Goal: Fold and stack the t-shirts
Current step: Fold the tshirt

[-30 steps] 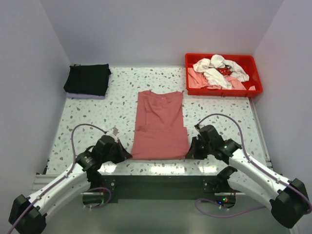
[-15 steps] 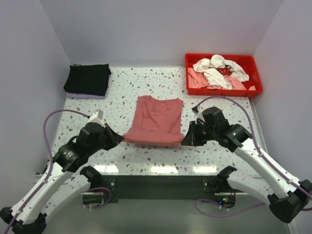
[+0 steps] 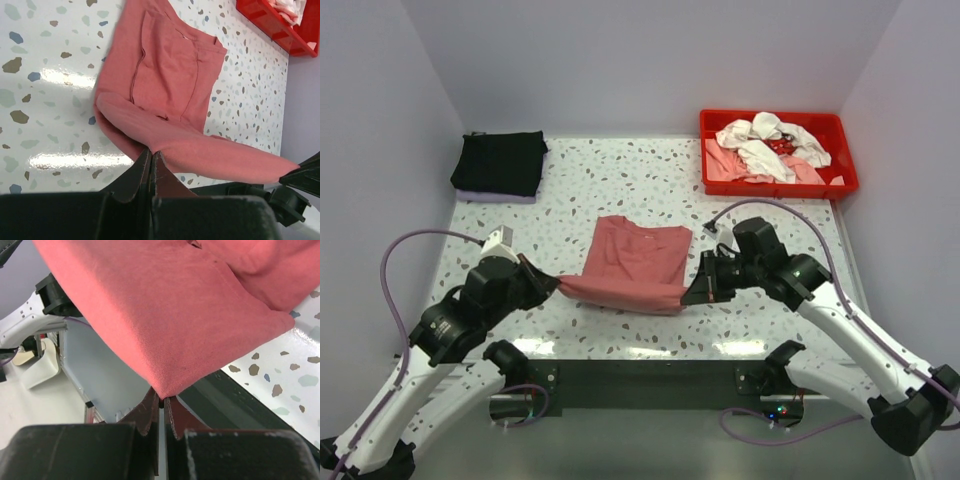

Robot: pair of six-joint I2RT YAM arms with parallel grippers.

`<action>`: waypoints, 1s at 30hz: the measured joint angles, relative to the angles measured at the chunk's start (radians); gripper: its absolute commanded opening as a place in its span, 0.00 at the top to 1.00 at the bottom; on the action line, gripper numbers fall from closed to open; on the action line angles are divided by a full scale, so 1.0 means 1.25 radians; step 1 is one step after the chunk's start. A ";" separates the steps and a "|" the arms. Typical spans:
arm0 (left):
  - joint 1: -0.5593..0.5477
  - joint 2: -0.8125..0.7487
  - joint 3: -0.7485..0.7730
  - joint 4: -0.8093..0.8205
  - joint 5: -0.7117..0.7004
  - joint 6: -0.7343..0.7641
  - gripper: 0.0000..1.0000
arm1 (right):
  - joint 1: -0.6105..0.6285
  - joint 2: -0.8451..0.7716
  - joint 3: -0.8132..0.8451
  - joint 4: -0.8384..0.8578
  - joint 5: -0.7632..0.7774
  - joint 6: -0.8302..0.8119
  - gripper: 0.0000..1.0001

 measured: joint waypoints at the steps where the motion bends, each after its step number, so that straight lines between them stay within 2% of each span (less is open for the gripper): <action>1: 0.000 0.001 0.000 0.000 -0.010 -0.002 1.00 | -0.001 0.004 -0.004 0.009 -0.003 0.002 1.00; 6: 0.000 0.041 0.003 0.015 -0.057 -0.004 1.00 | -0.044 0.042 -0.008 0.060 -0.018 0.002 1.00; 21: 0.005 0.333 0.124 0.141 -0.180 0.055 1.00 | -0.196 0.188 -0.012 0.151 -0.090 -0.034 1.00; 25: 0.045 0.410 0.141 0.196 -0.170 0.092 1.00 | -0.218 0.212 -0.011 0.160 -0.103 -0.043 1.00; 30: 0.128 0.497 0.141 0.285 -0.088 0.134 1.00 | -0.258 0.256 -0.007 0.186 -0.118 -0.062 1.00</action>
